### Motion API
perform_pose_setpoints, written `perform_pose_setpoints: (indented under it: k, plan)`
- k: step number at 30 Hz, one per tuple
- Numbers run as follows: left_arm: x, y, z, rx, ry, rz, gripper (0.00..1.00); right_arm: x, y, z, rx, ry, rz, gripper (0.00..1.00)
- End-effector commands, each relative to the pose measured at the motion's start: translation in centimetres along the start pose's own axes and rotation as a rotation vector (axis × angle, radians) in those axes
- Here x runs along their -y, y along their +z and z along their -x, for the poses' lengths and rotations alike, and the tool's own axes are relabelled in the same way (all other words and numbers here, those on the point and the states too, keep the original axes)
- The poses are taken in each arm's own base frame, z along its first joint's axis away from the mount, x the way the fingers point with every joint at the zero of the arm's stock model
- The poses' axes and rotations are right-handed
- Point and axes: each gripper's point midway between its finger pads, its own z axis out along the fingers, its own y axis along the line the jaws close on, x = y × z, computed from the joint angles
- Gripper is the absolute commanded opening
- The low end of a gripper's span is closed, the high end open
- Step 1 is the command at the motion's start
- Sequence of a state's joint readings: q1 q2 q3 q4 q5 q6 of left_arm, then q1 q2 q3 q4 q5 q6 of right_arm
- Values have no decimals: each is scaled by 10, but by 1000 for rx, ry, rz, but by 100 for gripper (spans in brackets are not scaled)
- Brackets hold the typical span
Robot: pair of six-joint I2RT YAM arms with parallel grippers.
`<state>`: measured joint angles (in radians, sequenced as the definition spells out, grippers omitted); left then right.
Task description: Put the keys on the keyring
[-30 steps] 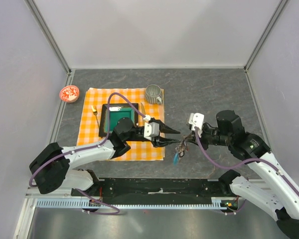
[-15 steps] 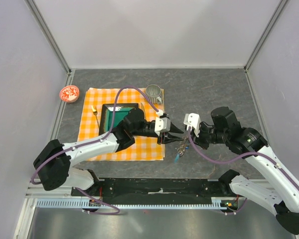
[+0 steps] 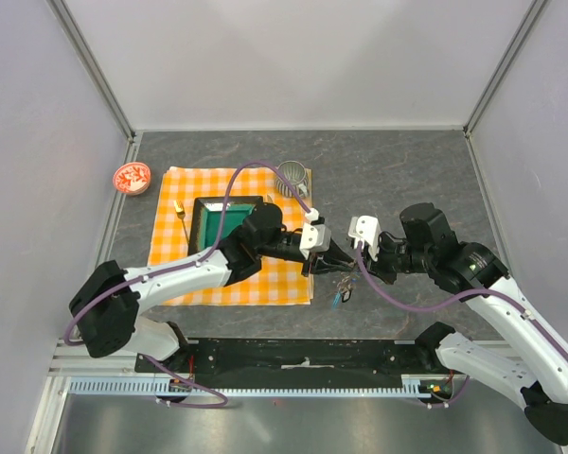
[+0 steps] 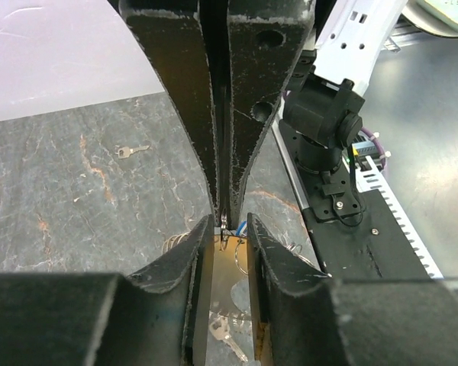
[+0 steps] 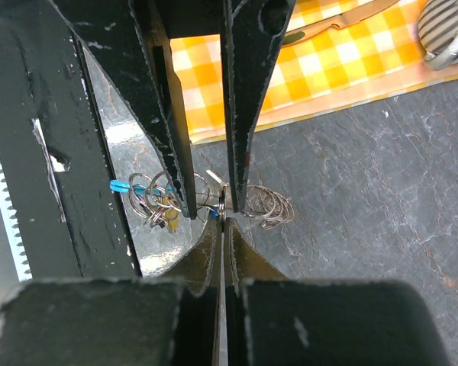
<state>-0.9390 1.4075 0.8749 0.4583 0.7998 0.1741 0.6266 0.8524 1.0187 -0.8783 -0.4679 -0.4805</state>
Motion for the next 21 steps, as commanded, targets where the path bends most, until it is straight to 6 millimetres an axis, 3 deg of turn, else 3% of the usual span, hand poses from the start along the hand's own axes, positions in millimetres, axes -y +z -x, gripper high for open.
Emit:
perform_pose_setpoints:
  k: [1, 16, 19, 21]
  plan:
    - [1, 6, 16, 32, 36, -35, 29, 5, -5, 24, 76, -58, -19, 0]
    - [0, 9, 13, 3, 12, -36, 22, 4, -4, 26, 85, -61, -14, 0]
    - [0, 10, 11, -5, 5, -38, 17, 4, -4, 26, 86, -61, -12, 0]
    - [-1, 10, 12, -3, 10, -36, 8, 5, -3, 25, 83, -59, -12, 0]
